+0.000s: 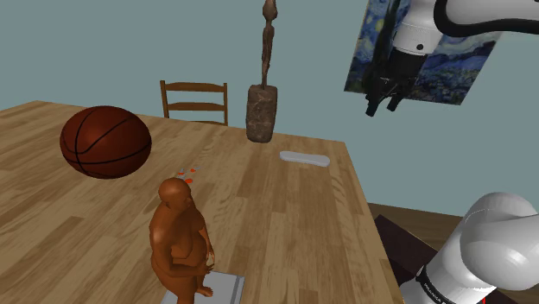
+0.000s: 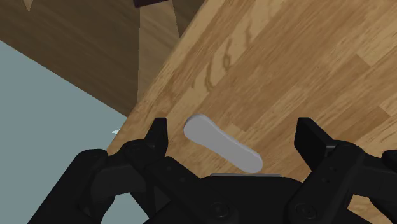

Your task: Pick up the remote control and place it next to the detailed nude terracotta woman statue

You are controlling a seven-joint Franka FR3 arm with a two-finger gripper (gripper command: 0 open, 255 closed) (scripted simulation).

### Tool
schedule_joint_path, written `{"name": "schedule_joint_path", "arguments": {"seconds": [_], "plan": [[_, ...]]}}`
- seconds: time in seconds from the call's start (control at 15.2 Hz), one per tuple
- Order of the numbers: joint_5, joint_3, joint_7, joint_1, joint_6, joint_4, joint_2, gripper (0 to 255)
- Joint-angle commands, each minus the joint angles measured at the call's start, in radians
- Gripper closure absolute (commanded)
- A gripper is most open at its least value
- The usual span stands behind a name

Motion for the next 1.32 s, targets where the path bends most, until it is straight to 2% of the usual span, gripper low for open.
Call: {"name": "schedule_joint_path", "arguments": {"seconds": [0.0,0.66,1.25], "plan": [[0.000,0.000,0.000,0.000,0.000,0.000,0.000,0],[-0.038,-0.165,-0.355,0.083,0.271,-0.026,0.271,0],[0.025,-0.268,-0.693,0.158,0.468,0.065,0.598,0]]}}
